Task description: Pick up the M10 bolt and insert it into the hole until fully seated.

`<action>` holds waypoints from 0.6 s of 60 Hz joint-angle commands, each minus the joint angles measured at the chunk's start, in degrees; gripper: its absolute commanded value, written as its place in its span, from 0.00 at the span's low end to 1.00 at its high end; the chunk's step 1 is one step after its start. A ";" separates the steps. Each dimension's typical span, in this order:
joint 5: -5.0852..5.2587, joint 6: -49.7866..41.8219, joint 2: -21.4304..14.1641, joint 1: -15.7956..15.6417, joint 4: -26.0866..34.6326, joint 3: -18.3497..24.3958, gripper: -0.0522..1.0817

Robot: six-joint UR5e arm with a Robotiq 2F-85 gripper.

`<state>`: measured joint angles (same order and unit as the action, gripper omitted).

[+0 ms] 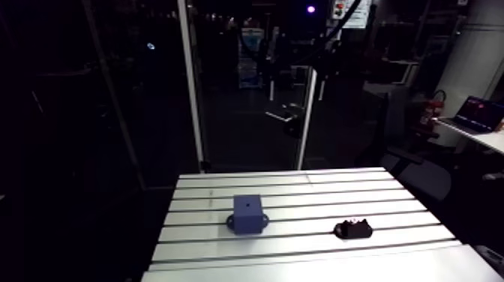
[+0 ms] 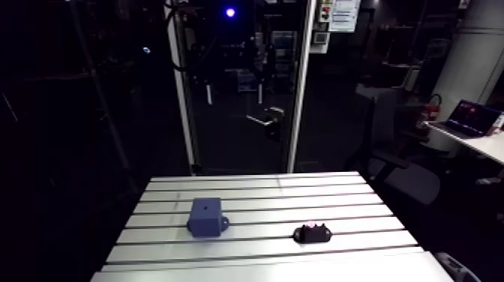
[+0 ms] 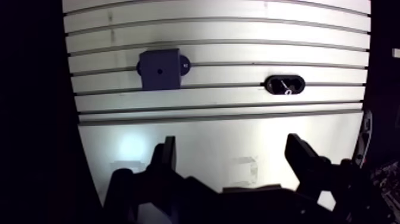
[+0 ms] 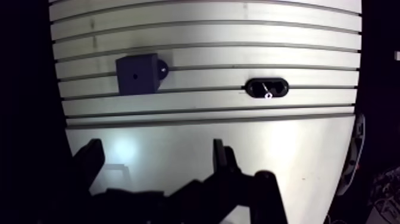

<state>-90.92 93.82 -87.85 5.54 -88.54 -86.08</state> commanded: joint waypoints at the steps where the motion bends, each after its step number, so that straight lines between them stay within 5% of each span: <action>1: 0.70 2.73 4.40 1.25 -0.71 1.24 0.05; 36: 0.61 2.73 4.47 1.15 -0.89 0.89 0.05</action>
<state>-90.25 96.50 -83.51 6.66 -89.32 -85.11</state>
